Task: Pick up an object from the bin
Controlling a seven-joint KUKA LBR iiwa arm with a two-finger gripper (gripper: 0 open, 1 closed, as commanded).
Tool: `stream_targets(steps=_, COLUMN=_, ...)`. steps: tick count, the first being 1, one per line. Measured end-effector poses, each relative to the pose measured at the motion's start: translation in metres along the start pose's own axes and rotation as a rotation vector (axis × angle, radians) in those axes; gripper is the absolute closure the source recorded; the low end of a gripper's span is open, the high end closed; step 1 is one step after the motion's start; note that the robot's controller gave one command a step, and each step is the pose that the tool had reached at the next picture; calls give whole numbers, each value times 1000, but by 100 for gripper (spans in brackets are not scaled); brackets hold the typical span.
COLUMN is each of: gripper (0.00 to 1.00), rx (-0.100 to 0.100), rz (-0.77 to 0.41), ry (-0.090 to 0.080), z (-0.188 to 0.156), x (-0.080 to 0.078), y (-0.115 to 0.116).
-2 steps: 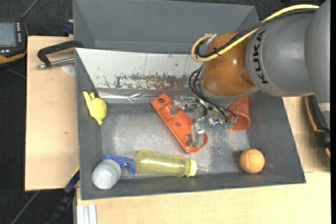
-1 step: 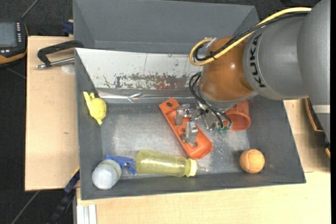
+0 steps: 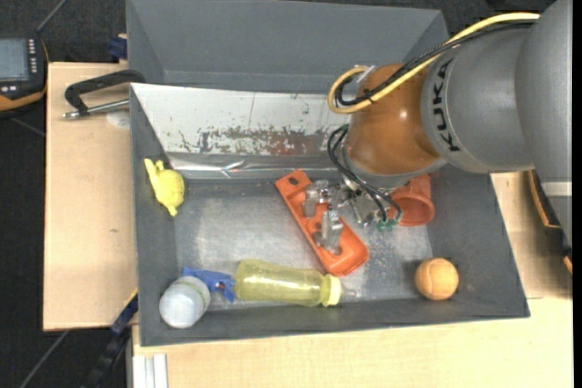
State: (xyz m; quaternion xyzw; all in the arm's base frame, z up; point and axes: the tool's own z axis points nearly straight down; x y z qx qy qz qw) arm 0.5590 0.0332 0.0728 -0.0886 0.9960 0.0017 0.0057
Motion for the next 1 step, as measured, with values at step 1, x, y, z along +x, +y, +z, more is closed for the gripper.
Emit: stream_targets(steps=1, gripper=100, rx=-2, rz=31, ry=-5, z=-20, x=-30, y=-55)
